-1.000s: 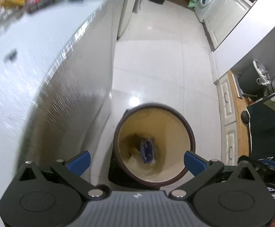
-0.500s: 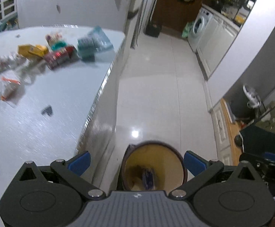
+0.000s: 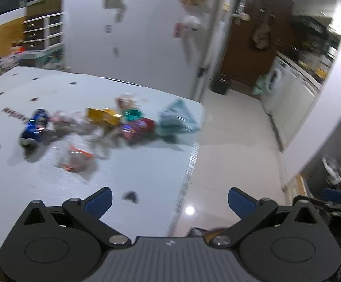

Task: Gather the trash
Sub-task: 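Lift both tools out of the bin and move back toward the table, then grasp the blue Pepsi can with the left tool while the right tool grasps the clear plastic bag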

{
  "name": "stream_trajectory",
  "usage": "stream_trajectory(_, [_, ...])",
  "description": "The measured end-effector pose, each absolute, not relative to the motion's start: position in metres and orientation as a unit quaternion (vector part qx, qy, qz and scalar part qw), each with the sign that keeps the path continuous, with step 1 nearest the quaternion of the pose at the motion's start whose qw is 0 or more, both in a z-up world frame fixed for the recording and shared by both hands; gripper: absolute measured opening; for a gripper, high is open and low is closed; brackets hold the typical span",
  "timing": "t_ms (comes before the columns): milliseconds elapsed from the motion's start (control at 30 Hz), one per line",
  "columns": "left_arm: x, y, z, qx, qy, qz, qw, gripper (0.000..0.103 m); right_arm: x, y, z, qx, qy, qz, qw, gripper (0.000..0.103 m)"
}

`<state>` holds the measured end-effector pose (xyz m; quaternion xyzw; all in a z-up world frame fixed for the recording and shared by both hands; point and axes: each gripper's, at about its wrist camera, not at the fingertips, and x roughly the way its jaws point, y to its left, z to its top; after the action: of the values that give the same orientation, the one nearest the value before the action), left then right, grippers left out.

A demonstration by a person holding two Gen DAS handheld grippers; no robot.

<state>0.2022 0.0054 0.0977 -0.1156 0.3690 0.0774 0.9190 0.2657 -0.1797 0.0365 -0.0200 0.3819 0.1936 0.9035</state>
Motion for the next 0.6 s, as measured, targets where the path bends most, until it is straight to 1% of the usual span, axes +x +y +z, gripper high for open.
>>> stream_trajectory(233, [0.216, 0.086, 0.101, -0.148, 0.347, 0.121, 0.918, 0.103, 0.290, -0.110, 0.035, -0.035, 0.363, 0.243, 0.899, 0.103])
stream_trajectory(467, [0.243, 0.173, 0.087, -0.145, 0.357, 0.170, 0.907, 0.103, 0.315, -0.028, 0.021, -0.062, 0.351, 0.290, 0.888, 0.103])
stream_trajectory(600, [0.262, 0.222, 0.072, -0.156, 0.368, 0.166, 0.901, 0.103, 0.326, 0.021, 0.007, -0.086, 0.353, 0.316, 0.876, 0.103])
